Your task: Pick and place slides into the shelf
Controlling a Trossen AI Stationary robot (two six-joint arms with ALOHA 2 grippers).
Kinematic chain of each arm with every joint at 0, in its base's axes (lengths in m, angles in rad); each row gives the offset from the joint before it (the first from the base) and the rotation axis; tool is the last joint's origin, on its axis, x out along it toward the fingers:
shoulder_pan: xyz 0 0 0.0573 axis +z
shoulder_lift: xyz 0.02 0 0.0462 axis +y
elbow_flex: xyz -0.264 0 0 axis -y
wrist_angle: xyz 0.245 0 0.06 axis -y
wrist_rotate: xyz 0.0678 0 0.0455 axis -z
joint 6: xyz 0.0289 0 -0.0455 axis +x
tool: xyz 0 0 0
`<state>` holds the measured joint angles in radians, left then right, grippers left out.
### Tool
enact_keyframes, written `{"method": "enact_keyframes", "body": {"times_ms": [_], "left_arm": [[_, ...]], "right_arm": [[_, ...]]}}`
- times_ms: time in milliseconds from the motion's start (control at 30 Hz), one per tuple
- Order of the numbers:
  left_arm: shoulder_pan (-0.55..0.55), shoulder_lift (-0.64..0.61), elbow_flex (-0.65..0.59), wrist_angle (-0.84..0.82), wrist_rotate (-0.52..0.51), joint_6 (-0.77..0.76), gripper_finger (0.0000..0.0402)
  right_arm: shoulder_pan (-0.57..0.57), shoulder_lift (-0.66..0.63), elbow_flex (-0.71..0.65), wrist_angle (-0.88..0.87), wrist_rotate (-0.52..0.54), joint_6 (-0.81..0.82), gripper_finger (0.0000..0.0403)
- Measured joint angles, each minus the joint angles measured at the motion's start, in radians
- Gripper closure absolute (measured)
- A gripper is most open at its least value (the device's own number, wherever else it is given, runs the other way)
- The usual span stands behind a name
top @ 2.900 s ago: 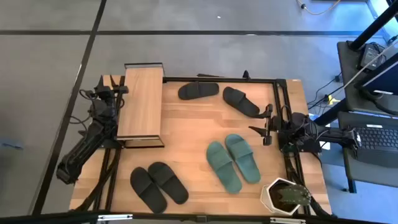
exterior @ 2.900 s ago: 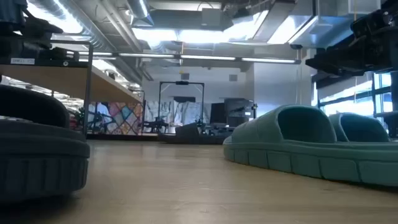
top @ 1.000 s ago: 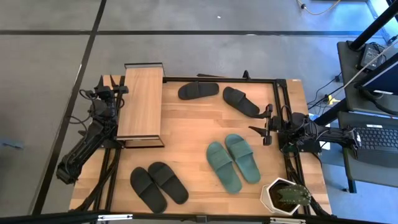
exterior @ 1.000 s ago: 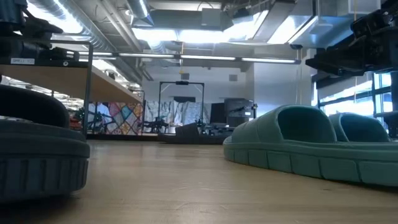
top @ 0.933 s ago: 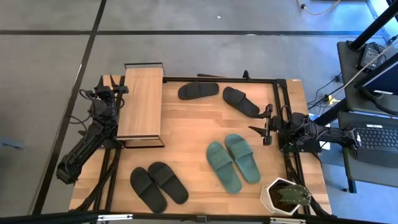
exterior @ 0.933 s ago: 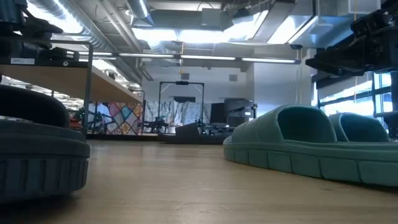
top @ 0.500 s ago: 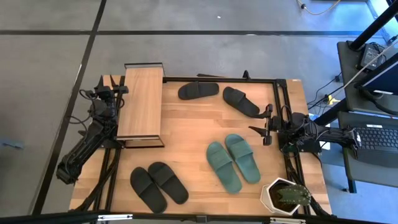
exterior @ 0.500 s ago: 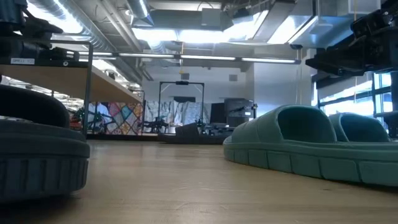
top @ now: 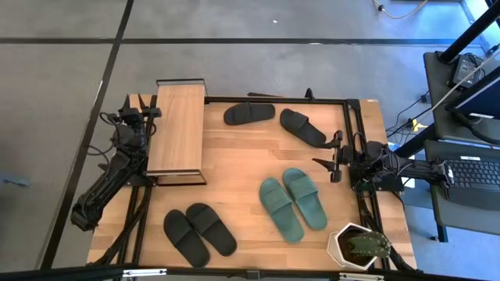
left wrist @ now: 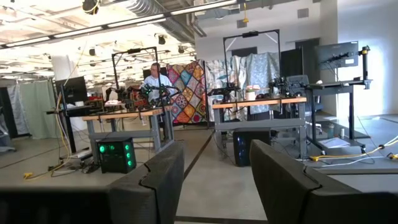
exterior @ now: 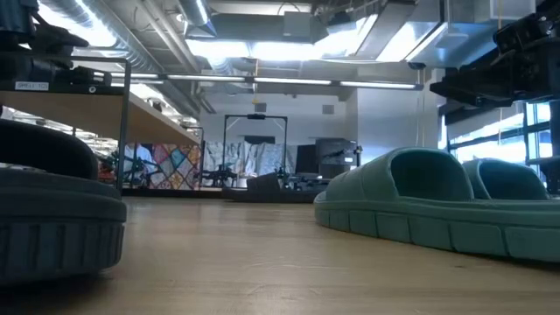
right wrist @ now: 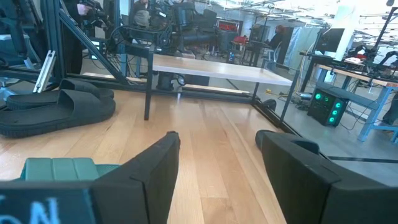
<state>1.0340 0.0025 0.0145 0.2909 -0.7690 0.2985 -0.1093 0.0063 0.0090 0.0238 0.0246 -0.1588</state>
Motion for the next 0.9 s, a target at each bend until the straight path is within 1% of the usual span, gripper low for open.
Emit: {"method": "enact_keyframes", "body": {"times_ms": [833, 900], "left_arm": [[0.0, 0.0, 0.0, 0.0, 0.0, 0.0, 0.0227], [0.0, 0.0, 0.0, 0.0, 0.0, 0.0, 0.0227]], "right_arm": [[0.0, 0.0, 0.0, 0.0, 0.0, 0.001, 0.0176], [0.0, 0.0, 0.0, 0.0, 0.0, 0.03, 0.0176]]}}
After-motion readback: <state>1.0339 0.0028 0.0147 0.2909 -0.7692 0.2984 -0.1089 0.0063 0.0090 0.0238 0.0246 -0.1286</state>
